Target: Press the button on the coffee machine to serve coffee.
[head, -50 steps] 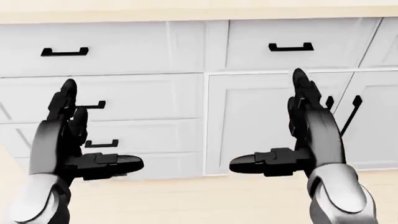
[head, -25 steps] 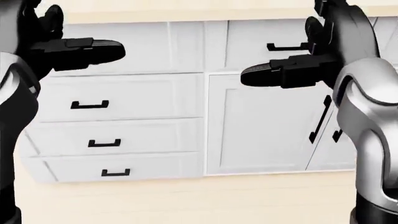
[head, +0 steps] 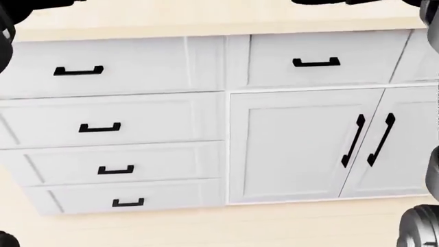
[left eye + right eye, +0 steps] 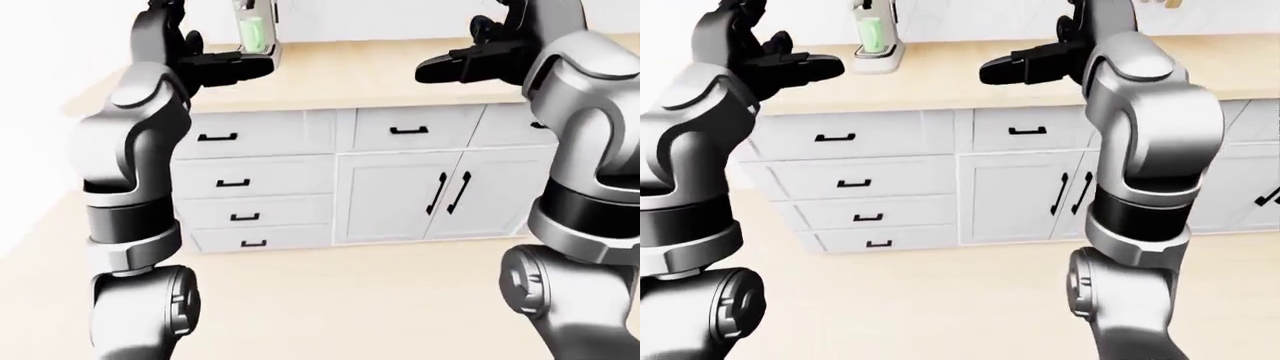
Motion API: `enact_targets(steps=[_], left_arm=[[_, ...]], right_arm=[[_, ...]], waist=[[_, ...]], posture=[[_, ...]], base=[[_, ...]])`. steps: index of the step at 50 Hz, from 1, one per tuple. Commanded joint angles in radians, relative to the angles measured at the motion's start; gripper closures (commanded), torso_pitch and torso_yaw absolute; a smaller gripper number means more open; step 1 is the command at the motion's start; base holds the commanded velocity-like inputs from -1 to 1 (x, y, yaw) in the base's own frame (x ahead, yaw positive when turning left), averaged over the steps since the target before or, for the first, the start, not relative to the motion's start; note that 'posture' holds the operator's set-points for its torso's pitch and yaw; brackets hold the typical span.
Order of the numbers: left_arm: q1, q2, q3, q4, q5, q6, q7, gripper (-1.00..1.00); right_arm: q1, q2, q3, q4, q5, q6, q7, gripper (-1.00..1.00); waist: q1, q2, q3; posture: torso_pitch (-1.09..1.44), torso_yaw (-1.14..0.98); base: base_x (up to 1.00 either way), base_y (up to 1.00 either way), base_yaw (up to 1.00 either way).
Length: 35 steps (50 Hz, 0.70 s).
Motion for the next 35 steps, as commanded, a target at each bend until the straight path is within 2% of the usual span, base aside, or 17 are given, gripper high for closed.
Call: enact_targets(steps=[1,5,10,13,16,17,18,19,21,29,31,32,33,34,35], left_arm=[[-0.036,0.012,0.005,-0.013,0.0,-0.017,0.001,-1.0],[-0.019,0.007,0.006,-0.012,-0.002,-0.031,0.002,-1.0],[-0.021,0.003,0.002,-0.018,-0.003,-0.026,0.005,-1.0],[-0.027,0.006,0.006,-0.035,-0.011,-0.005,0.012,-1.0],[-0.031,0.009,0.005,-0.028,-0.012,-0.009,0.013,-1.0],[-0.028,0.008,0.004,-0.021,-0.01,-0.019,0.01,-1.0],[-0.027,0.007,0.004,-0.025,-0.011,-0.015,0.012,-1.0],[-0.026,0.007,0.002,-0.026,-0.01,-0.016,0.012,-1.0],[-0.015,-0.001,0.002,-0.042,-0.016,-0.006,0.014,-1.0],[-0.009,-0.003,0.003,-0.046,-0.016,-0.008,0.015,-1.0],[-0.01,-0.005,0.001,-0.044,-0.016,-0.01,0.016,-1.0],[-0.009,-0.005,0.0,-0.045,-0.015,-0.01,0.016,-1.0],[-0.008,-0.006,0.001,-0.048,-0.016,-0.007,0.017,-1.0],[-0.008,-0.006,0.0,-0.047,-0.016,-0.009,0.017,-1.0],[-0.008,-0.006,0.002,-0.05,-0.018,-0.005,0.019,-1.0]], right_arm=[[-0.026,-0.013,-0.01,-0.021,-0.004,-0.018,0.001,-1.0],[-0.001,-0.007,-0.015,-0.037,-0.002,-0.023,0.001,-1.0],[-0.01,-0.012,-0.016,-0.039,0.001,-0.015,0.0,-1.0],[-0.011,-0.017,-0.014,-0.044,0.001,-0.007,0.003,-1.0],[-0.01,-0.019,-0.017,-0.04,-0.001,-0.011,0.001,-1.0],[-0.01,-0.018,-0.017,-0.039,0.0,-0.012,0.001,-1.0],[-0.014,-0.019,-0.015,-0.035,-0.001,-0.012,0.002,-1.0],[-0.021,-0.022,-0.013,-0.031,-0.001,-0.011,0.004,-1.0],[-0.011,-0.021,-0.012,-0.033,-0.002,-0.016,0.008,-1.0],[0.0,-0.014,-0.015,-0.048,-0.002,-0.008,0.005,-1.0],[0.009,-0.009,-0.018,-0.046,0.0,-0.018,0.005,-1.0],[0.01,-0.008,-0.019,-0.046,0.001,-0.019,0.004,-1.0],[0.014,-0.007,-0.02,-0.052,0.002,-0.018,0.003,-1.0],[0.017,-0.006,-0.021,-0.056,0.003,-0.019,0.001,-1.0],[0.026,-0.002,-0.023,-0.062,0.005,-0.022,-0.001,-1.0]], waist=[[-0.003,0.003,-0.017],[-0.002,-0.021,-0.011],[-0.002,-0.015,-0.029],[0.0,-0.018,-0.026],[-0.006,0.014,-0.014],[-0.009,0.034,-0.017],[-0.012,0.066,-0.026],[-0.013,0.064,-0.033],[-0.011,0.071,-0.018],[0.0,-0.014,-0.012],[0.005,-0.048,-0.015],[0.007,-0.079,-0.025],[0.0,-0.043,-0.02],[0.004,-0.061,-0.022],[0.005,-0.066,-0.028]], posture=[[0.0,0.0],[0.0,0.0],[0.0,0.0],[0.0,0.0],[0.0,0.0],[0.0,0.0],[0.0,0.0],[0.0,0.0],[0.0,0.0],[0.0,0.0],[0.0,0.0],[0.0,0.0],[0.0,0.0],[0.0,0.0],[0.0,0.0]], base=[[0.16,0.06,0.0],[0.16,0.1,0.0],[0.16,0.15,0.0],[0.17,0.26,0.0],[0.16,0.29,0.0],[0.17,0.31,0.0],[0.17,0.3,0.0],[0.16,0.31,0.0],[0.16,0.32,0.0],[0.16,0.33,0.0],[0.17,0.33,0.0],[0.17,0.34,0.0],[0.17,0.33,0.0],[0.17,0.32,0.0],[0.19,0.3,0.0]])
